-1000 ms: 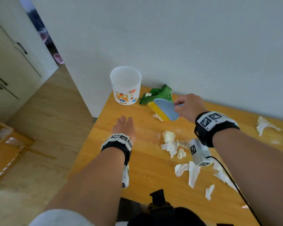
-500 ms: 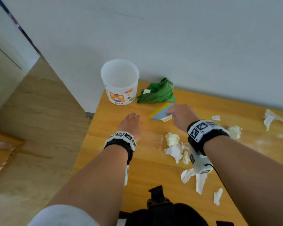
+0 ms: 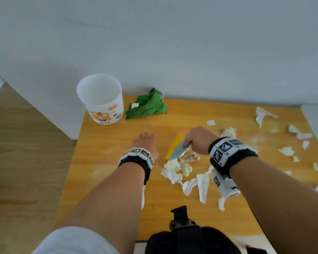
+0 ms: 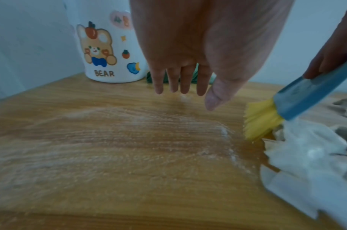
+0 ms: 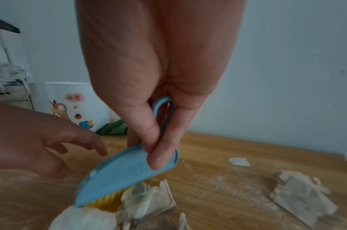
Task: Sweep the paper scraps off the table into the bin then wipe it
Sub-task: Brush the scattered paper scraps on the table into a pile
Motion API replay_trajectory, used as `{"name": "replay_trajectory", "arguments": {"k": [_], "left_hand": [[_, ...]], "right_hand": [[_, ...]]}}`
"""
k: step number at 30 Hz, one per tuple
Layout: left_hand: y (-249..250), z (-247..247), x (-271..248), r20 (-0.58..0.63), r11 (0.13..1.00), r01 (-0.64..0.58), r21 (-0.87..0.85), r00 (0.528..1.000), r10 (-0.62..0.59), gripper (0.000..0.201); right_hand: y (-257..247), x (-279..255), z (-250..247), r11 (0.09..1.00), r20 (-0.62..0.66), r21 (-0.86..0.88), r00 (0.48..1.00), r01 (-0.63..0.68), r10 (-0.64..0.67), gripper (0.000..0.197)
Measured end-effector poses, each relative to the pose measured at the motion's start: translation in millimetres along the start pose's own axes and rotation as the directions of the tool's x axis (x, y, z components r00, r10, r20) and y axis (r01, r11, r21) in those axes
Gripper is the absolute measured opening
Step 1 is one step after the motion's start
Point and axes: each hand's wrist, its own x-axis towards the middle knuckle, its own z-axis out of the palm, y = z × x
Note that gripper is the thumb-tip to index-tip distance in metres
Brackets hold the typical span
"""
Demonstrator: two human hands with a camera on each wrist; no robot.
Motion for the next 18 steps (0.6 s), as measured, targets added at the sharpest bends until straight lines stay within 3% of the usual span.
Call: {"name": "replay_trajectory", "arguments": {"k": [5,10,13,18], "left_hand": [[17,0,3,-0.004,1.000,-0.017,0.002,1.000,0.017,0.054],[9,6,6,-0.028,0.994,-0.022,-0.111,0.999,0.019,0.060],[2,7,7,-0.055,0.989,-0.040,-0.141,0.998,0.032,0.062],[-1,5,9,-0.047,0.991,-0.064,-0.113,0.997,0.059,0.060]], "right_hand": [[22,-9,-12,0.994,-0.119,0.086,0.990,-0.068,0.078,0.040],[47,4,-18,0.962,-0.244,-0.060,0.938,-0.268,0.246,0.033],[47,12,-4,0.935,-0.204,-0.089,0.925,-0.343,0.320,0.024],[40,14,17,0.948,-0.142,0.009,0.938,-0.317,0.316,0.021]]}}
